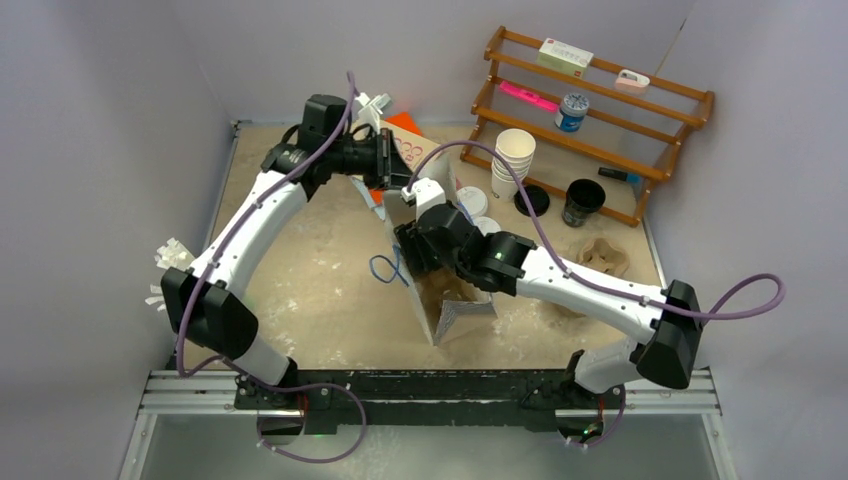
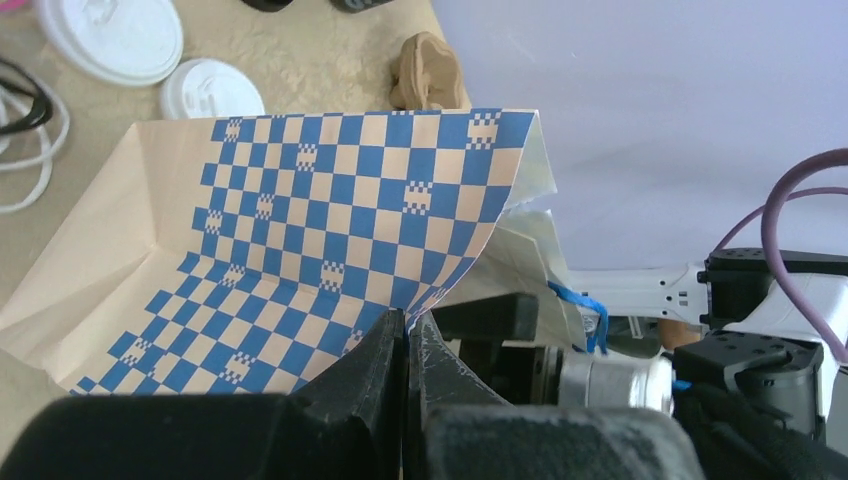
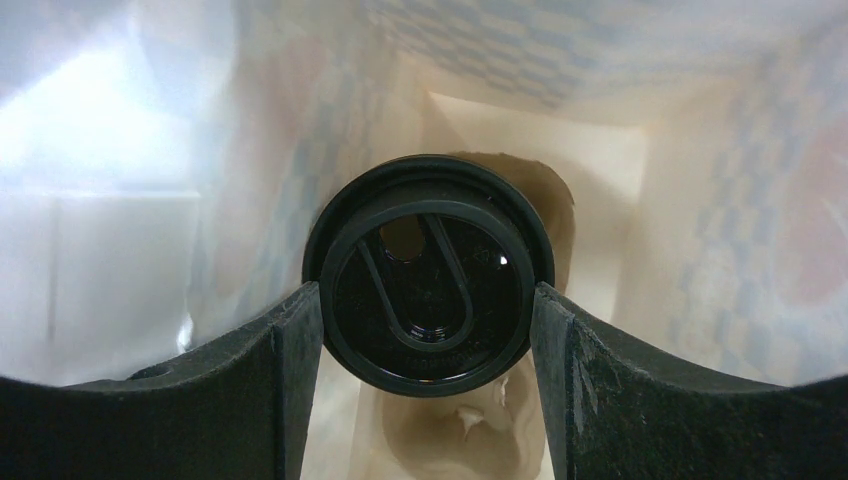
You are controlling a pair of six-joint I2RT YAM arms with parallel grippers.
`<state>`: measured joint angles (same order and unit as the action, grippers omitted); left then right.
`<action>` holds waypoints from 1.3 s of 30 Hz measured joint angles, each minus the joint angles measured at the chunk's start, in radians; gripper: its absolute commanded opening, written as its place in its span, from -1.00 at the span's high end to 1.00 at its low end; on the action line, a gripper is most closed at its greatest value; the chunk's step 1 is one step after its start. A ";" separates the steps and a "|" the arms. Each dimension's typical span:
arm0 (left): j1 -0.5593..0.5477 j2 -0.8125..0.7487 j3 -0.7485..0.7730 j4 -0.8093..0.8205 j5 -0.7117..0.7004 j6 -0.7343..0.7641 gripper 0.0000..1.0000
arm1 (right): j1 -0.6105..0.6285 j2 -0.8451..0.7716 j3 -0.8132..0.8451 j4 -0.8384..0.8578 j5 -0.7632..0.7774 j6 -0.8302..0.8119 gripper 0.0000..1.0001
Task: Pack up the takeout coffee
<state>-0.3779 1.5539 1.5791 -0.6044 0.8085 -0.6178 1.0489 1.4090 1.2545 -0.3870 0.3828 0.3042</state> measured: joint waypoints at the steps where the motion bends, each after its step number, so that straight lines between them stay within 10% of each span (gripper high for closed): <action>1: -0.011 0.014 0.013 0.013 -0.002 0.001 1.00 | 0.000 0.008 0.000 0.017 0.010 -0.006 0.33; 39: -0.075 0.120 0.196 -0.137 -0.067 0.177 1.00 | -0.021 0.125 -0.024 0.002 0.096 -0.021 0.34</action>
<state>-0.4530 1.6737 1.7756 -0.7410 0.7418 -0.4408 1.0275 1.5337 1.2304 -0.3855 0.4789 0.2832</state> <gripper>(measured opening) 0.021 0.713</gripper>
